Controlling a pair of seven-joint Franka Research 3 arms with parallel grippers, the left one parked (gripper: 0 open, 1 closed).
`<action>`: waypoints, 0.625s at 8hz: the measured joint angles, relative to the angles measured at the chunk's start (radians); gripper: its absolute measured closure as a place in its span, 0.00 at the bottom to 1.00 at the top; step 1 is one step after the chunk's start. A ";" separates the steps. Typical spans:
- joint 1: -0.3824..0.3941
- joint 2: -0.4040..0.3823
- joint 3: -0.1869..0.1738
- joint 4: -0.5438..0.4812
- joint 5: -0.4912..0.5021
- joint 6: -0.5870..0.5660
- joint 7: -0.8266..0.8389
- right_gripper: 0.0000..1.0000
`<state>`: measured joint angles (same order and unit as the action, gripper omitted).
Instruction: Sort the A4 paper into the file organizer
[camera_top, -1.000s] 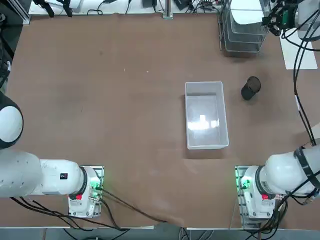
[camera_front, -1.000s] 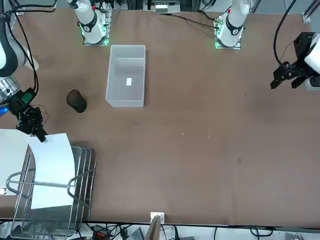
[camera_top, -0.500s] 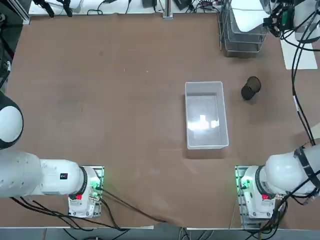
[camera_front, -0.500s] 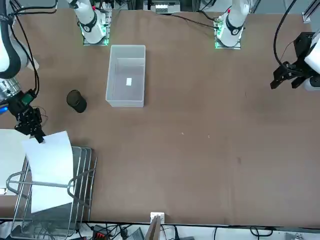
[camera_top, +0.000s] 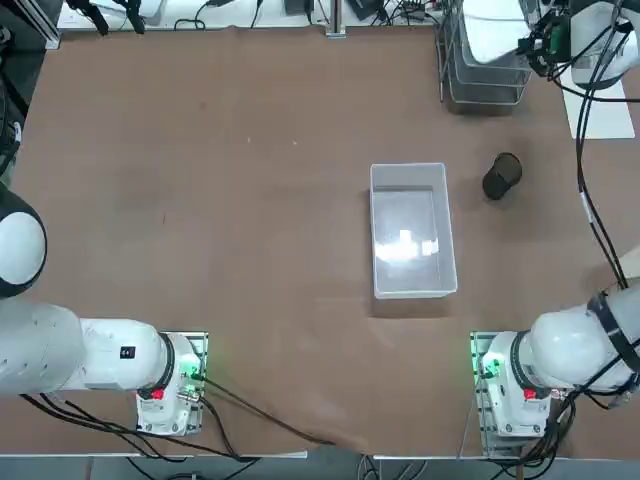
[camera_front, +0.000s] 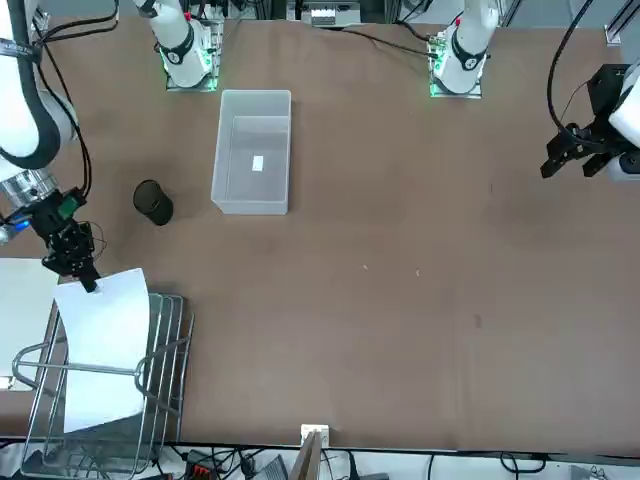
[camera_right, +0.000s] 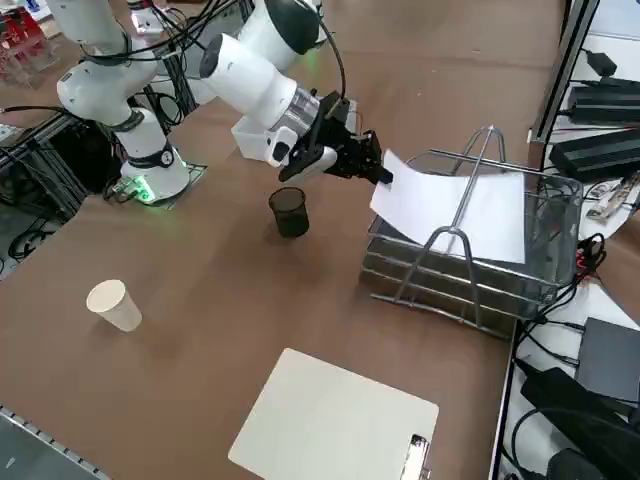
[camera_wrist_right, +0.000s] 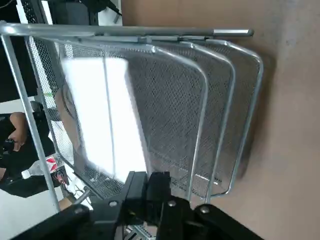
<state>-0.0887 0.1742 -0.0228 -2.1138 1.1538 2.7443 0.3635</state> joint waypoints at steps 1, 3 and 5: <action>0.000 -0.003 0.000 0.001 0.009 0.002 0.000 0.98; 0.000 -0.009 -0.002 0.001 0.021 0.004 0.000 0.98; 0.000 -0.003 -0.004 0.001 0.027 0.008 0.000 0.98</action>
<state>-0.0889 0.1713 -0.0264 -2.1129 1.1809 2.7524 0.3639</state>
